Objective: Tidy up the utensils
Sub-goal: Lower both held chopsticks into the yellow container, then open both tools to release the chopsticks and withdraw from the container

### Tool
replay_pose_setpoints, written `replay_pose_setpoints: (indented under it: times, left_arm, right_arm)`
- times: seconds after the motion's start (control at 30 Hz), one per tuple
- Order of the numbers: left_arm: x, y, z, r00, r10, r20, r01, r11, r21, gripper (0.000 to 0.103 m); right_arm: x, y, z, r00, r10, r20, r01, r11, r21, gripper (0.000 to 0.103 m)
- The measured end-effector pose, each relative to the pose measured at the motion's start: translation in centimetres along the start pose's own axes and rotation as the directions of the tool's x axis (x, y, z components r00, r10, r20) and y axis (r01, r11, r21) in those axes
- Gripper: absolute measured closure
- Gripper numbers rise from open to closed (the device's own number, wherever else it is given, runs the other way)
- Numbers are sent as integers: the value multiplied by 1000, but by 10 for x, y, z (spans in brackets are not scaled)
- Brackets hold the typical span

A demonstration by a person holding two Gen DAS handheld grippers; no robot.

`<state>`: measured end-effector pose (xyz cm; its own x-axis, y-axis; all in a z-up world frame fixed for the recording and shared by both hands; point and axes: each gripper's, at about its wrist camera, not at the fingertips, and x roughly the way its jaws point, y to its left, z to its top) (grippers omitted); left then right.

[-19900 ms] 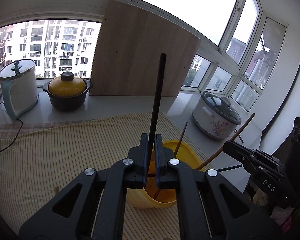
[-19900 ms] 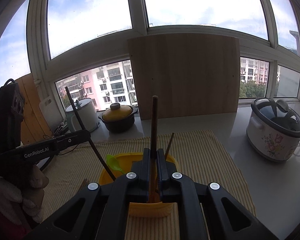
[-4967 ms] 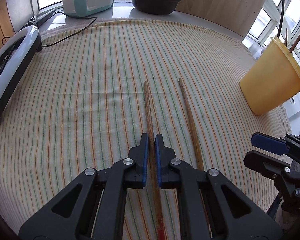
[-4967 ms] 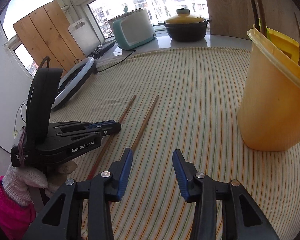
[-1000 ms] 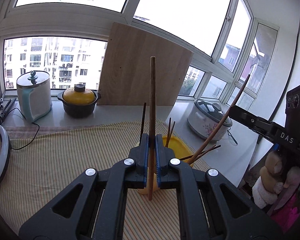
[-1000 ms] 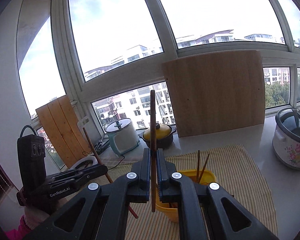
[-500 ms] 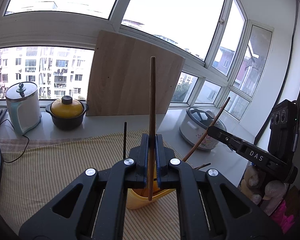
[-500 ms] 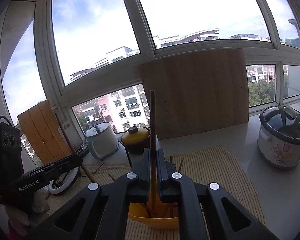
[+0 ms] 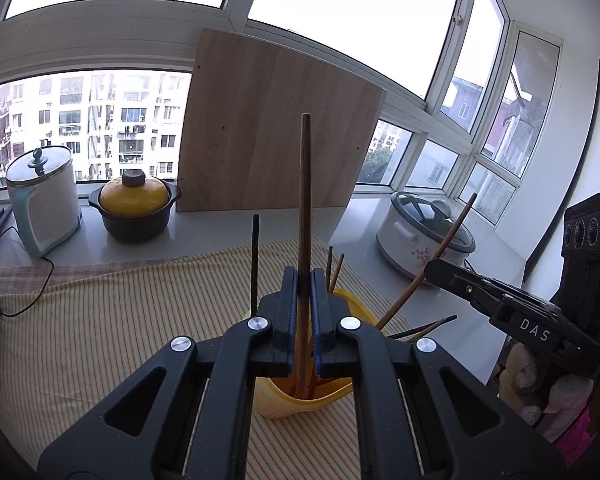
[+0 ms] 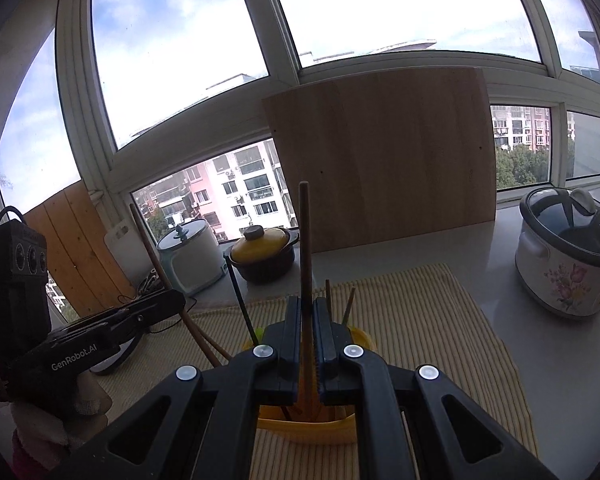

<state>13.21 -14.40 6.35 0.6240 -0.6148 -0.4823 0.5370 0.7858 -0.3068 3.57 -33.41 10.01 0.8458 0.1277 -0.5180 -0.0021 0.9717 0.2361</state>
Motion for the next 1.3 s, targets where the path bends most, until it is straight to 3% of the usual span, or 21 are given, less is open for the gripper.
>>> replay_pose_setpoints:
  times: [0.33,0.7,0.77,0.8,0.87,1.1,1.17,1.3]
  left_arm:
    - [8,-5,-13,999,38,-19,-38,999,33,99]
    - [6,7,-26,998,46,-35,-46,999,0,98]
    - [4,7,-27,998,43,-35,-43,999,-1,95]
    - [1,7,-28,999,42,-32,-42,999,2,87]
    - [-4,6,-30,999,45,-20,-44,999,9,77]
    - [-21,8,-36,999,45,-1,-45,999,15,77]
    - [-25,10,-38,999,47,-1,-47,999,18,77]
    - [-33,12,-44,998,59,2,-59,998,23,76]
  right_arm:
    - [14,7,-12,999,-10,-50,9,1000,-24,100]
    - [16,9,-23,995,-60,-80,57,998,-41,97]
    - [14,10,-23,995,-76,-72,73,996,-45,77]
    - [13,11,-23,995,-79,-66,76,996,-48,73]
    - [10,13,-24,994,-89,-58,85,995,-56,72]
    - [4,19,-26,993,-109,-34,107,992,-60,69]
    - [3,21,-28,992,-120,-27,118,991,-69,60]
    - [0,29,-30,990,-139,-13,138,987,-87,55]
